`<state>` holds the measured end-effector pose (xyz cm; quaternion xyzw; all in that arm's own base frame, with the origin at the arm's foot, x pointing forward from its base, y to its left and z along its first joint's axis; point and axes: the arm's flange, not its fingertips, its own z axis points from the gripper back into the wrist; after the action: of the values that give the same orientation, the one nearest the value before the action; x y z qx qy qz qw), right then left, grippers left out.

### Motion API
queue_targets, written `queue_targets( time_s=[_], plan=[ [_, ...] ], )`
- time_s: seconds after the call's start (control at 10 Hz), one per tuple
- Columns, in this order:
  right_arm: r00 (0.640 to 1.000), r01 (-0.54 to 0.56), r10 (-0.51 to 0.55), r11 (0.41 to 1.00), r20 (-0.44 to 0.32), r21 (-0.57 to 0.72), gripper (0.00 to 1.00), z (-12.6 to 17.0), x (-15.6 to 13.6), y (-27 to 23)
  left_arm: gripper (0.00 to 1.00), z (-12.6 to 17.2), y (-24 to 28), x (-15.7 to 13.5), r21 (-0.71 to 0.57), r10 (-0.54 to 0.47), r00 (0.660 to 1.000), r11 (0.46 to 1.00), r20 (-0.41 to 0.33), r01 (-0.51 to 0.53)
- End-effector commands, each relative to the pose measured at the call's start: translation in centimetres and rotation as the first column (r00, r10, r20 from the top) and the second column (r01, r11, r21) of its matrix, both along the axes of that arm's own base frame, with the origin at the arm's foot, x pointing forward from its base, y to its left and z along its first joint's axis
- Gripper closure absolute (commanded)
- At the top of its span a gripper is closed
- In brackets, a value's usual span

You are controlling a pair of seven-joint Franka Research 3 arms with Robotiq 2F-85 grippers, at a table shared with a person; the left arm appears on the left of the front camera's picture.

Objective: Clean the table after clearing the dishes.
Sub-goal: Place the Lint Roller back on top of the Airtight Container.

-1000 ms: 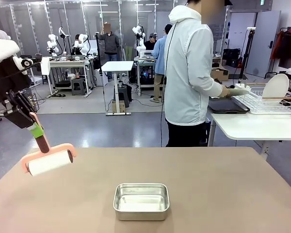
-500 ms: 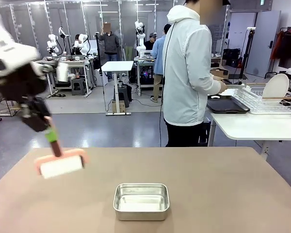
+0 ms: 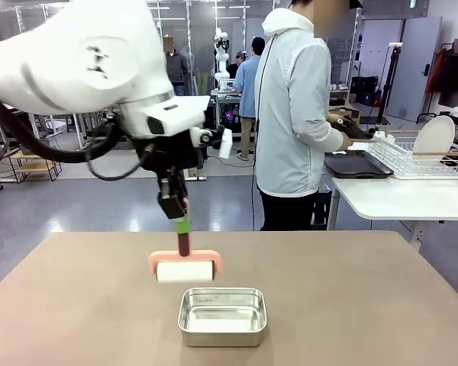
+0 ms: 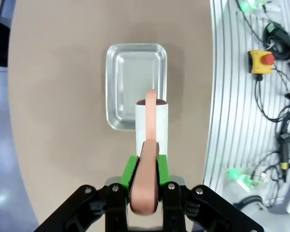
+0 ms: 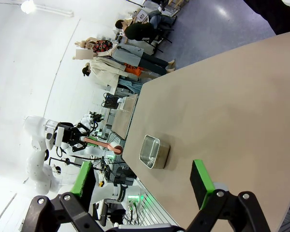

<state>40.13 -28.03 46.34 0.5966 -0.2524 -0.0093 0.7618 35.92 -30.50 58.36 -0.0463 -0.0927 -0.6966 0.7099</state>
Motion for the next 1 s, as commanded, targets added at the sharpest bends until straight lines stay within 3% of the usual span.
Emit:
queue_targets(
  time_s=[0.0, 0.4, 0.9],
  plan=[
    [1.0, -0.004, 0.004, 1.0, 0.015, 0.001, 0.0, 0.1, -0.4, 0.2, 0.78, -1.4, -2.1, 1.3, 0.033, -0.028, 0.999, 0.999, 0.029, 0.027],
    [1.0, -0.004, 0.004, 1.0, 0.015, 0.001, 0.0, 0.1, -0.4, 0.2, 0.78, -6.5, -6.1, 4.1, 0.029, -0.066, 0.996, 0.998, 0.066, 0.064],
    [1.0, -0.004, 0.004, 1.0, 0.015, 0.001, 0.0, 0.1, -0.4, 0.2, 0.78, -11.6, -6.3, 7.0, -0.002, -0.063, 0.996, 0.998, 0.056, 0.063]
  ],
)
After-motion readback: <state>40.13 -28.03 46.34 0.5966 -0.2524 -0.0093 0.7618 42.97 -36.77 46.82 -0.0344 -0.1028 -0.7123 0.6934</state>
